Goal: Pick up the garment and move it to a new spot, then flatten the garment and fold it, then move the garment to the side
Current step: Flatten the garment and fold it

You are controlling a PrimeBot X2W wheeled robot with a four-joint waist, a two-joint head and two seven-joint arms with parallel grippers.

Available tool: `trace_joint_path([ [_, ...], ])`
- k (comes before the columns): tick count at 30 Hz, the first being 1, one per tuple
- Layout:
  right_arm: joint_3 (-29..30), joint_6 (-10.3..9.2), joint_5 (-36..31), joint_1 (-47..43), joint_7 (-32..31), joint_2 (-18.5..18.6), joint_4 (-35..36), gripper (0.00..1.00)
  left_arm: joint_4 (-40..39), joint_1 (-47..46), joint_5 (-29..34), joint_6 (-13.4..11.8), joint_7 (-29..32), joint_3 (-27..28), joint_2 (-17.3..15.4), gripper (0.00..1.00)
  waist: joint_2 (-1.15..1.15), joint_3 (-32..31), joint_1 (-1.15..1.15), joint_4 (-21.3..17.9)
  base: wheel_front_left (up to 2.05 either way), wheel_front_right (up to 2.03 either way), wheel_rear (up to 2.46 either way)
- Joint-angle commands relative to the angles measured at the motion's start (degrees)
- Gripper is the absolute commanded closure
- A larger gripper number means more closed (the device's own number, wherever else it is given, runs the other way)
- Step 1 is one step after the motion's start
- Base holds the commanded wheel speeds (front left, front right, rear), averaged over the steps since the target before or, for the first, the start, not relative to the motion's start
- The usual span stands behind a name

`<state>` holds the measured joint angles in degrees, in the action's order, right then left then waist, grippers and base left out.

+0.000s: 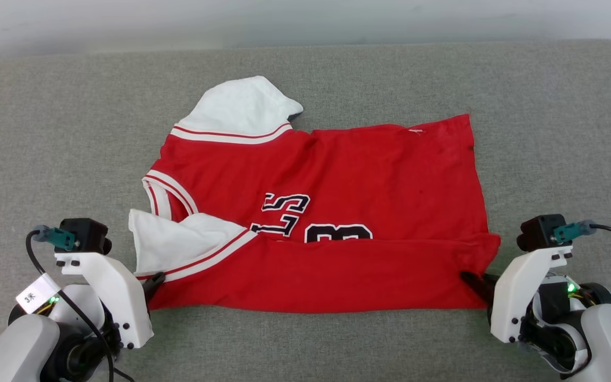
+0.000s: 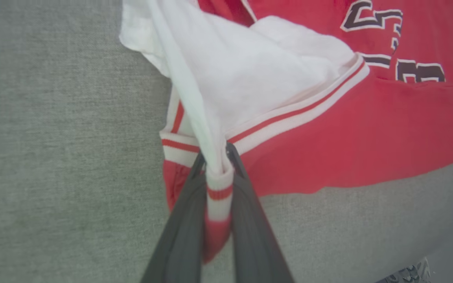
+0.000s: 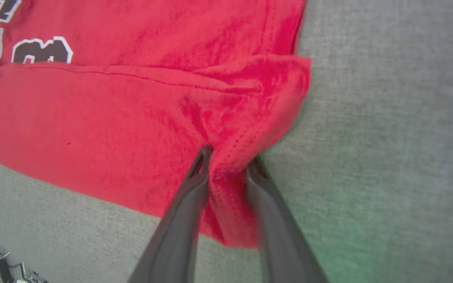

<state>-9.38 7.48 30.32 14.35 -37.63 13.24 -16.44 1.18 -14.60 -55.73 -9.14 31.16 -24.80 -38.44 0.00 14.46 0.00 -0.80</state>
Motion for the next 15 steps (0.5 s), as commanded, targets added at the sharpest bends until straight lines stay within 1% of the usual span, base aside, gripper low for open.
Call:
trace_joint_path([
  [1,-1.6,0.00,0.5,-0.5,0.3,-0.6,-1.8,1.00,-0.1,0.0,0.5,0.2,-0.9,0.2,0.1,1.00,0.00,-0.4,0.00,-0.1,0.00,0.00,0.00],
  [3,-1.1,0.00,0.2,-0.1,0.9,0.5,-1.4,1.00,-0.4,0.5,0.7,0.2,-1.4,0.2,0.0,1.00,0.00,-1.2,0.00,0.0,0.00,0.00,0.00],
  [4,-0.7,-0.02,0.1,-0.4,1.4,1.5,-0.5,1.00,-0.9,1.8,1.1,0.0,-2.1,-0.1,-0.2,1.00,0.00,-3.0,0.00,0.0,0.00,0.00,0.00],
  [7,0.0,-0.02,-0.1,-1.6,1.2,2.4,0.6,1.00,-1.8,3.2,1.4,-0.6,-2.3,-0.3,-0.5,1.00,0.00,-5.2,0.00,0.1,0.00,0.00,0.00],
  [13,0.8,-0.02,0.3,-6.4,-0.8,2.5,4.4,1.00,-3.7,8.3,0.7,-2.2,-2.7,-0.4,-1.6,1.00,0.00,-9.7,0.00,0.2,0.00,0.00,0.00],
  [15,1.1,-0.02,0.3,-7.4,-1.2,2.5,5.3,1.00,-4.1,9.3,0.6,-2.5,-2.7,-0.4,-1.8,1.00,0.00,-10.3,0.00,0.2,0.00,0.00,0.00],
])
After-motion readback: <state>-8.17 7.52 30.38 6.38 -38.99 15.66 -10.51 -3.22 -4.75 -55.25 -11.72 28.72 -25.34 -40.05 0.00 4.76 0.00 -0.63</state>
